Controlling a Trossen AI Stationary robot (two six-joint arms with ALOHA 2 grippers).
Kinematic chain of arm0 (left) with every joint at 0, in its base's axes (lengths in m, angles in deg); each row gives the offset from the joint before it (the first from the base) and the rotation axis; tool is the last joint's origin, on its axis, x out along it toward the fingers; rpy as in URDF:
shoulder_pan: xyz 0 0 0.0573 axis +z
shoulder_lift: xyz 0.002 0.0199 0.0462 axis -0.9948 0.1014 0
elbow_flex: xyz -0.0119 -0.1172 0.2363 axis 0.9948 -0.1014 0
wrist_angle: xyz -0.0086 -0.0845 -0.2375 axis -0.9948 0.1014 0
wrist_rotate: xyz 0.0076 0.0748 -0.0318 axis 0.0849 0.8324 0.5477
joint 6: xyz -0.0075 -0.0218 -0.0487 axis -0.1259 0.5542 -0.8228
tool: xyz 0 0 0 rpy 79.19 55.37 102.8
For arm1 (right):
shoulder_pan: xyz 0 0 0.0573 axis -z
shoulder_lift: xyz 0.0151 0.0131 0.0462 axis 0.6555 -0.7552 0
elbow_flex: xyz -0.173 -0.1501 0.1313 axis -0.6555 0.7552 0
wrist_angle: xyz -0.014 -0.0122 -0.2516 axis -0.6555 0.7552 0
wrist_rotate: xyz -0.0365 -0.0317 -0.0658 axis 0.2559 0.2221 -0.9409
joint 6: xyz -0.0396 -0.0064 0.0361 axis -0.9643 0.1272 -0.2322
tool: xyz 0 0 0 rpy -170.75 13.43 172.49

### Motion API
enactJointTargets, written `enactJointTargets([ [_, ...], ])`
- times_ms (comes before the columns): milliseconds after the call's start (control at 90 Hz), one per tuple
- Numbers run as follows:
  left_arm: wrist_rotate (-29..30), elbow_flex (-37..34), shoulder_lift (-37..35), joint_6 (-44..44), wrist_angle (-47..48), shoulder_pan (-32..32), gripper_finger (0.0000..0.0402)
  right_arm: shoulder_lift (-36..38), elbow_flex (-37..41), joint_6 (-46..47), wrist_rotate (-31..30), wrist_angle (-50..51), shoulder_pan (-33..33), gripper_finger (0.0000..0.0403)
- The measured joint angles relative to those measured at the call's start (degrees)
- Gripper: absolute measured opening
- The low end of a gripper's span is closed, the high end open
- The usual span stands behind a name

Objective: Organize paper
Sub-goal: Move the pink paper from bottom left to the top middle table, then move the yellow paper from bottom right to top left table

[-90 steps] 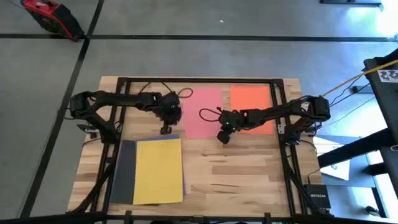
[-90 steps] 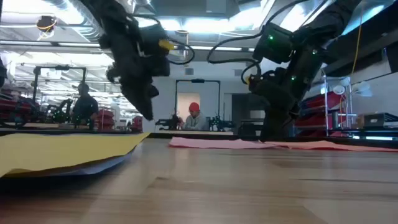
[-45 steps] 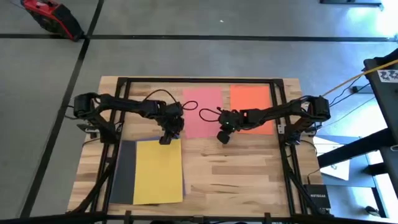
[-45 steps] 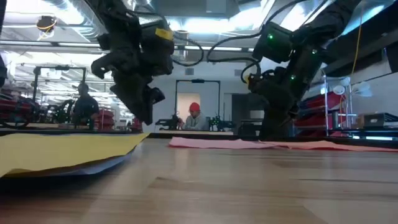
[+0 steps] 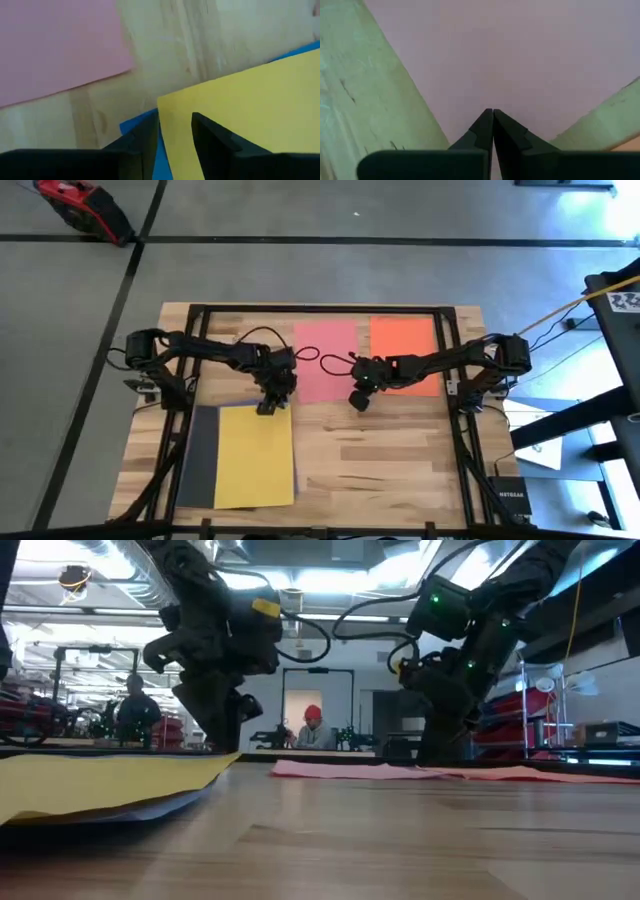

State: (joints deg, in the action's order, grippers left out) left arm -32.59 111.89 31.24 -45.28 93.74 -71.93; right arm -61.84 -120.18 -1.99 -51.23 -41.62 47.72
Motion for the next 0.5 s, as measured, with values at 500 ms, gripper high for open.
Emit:
enactJointTargets([
  [500, 0.04, 0.0, 2.01, -1.45, -2.65, 0.0, 0.0104, 0.02, -0.04, -0.98, 0.02, 0.17, 0.0, 0.0],
])
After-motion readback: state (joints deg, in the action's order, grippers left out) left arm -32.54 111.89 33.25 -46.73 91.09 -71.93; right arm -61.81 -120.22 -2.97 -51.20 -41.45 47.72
